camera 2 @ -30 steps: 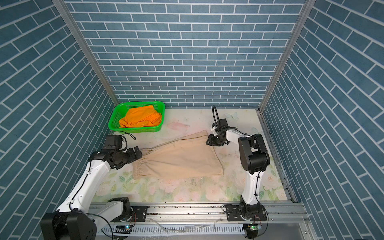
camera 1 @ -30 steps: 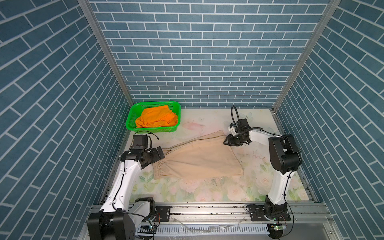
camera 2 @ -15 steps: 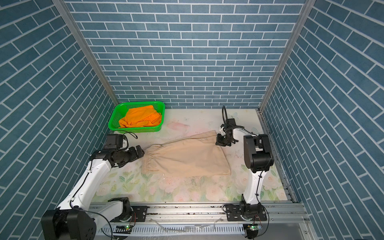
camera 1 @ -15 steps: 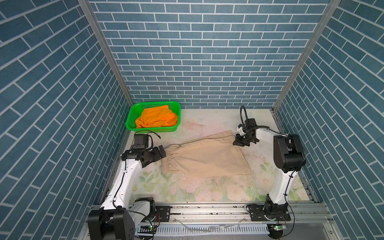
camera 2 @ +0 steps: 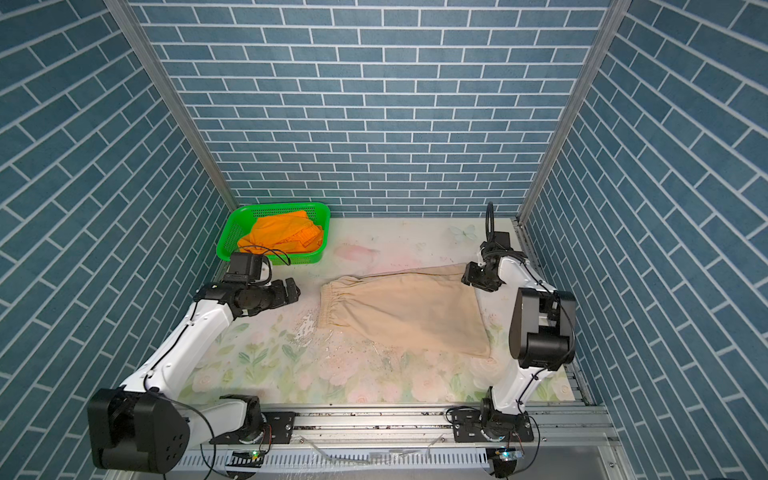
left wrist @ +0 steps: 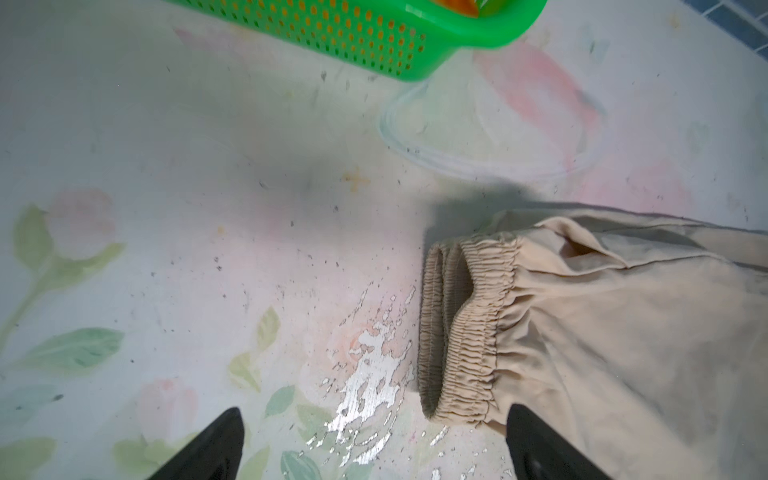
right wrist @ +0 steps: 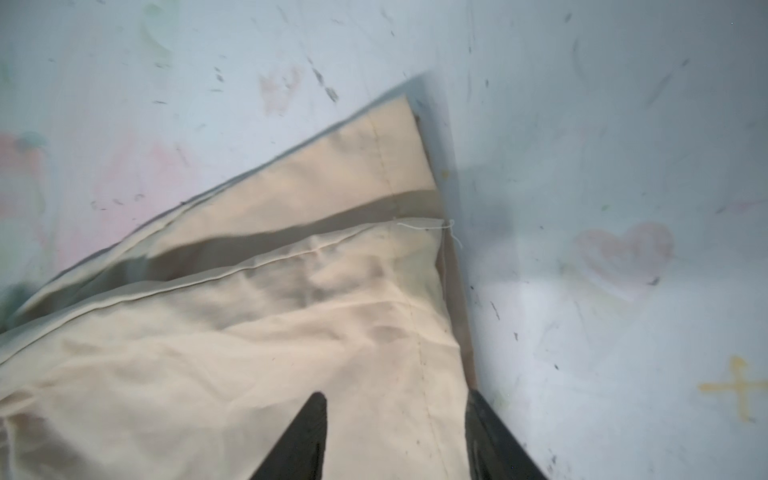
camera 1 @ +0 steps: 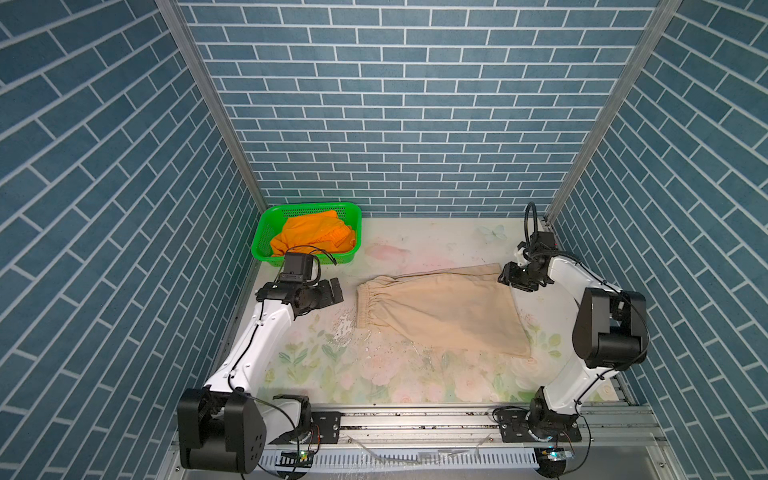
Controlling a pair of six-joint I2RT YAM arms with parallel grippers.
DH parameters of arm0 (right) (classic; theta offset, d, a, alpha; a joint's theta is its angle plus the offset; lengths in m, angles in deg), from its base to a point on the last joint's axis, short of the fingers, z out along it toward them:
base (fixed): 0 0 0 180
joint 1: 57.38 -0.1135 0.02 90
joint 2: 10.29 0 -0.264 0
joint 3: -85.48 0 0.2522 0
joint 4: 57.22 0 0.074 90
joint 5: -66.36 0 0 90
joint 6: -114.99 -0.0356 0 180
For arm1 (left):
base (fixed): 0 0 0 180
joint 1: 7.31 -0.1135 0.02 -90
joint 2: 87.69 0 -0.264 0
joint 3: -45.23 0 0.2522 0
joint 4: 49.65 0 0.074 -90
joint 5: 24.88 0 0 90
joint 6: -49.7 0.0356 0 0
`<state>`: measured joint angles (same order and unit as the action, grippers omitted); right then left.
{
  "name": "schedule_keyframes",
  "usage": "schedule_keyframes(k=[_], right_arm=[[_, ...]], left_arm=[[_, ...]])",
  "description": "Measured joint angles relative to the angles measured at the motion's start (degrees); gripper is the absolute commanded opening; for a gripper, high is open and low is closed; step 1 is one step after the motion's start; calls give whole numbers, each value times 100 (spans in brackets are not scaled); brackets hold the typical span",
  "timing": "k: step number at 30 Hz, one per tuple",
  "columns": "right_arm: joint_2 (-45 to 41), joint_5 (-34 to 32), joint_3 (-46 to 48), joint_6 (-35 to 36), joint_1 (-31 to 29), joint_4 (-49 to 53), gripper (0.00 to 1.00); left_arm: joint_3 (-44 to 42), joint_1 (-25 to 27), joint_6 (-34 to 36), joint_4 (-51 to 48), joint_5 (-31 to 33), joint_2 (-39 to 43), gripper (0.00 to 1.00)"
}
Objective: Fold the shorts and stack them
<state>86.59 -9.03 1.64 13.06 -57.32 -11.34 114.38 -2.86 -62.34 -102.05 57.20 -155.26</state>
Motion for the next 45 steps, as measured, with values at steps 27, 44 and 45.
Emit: schedule_keyframes(k=[27, 44, 45], right_arm=[[2223, -2083, -2155, 2559, -6570, -767, 99], [2968, -3097, -2643, 3480, -6732, -584, 96], [2994, -3158, -2647, 3515, -6736, -623, 95]], left_arm=[[-7, -2190, 85, -426, -750, 1429, 100], [-7, -2218, 391, -573, -1075, 1161, 100], [-7, -2218, 393, -573, -1106, 1150, 100]])
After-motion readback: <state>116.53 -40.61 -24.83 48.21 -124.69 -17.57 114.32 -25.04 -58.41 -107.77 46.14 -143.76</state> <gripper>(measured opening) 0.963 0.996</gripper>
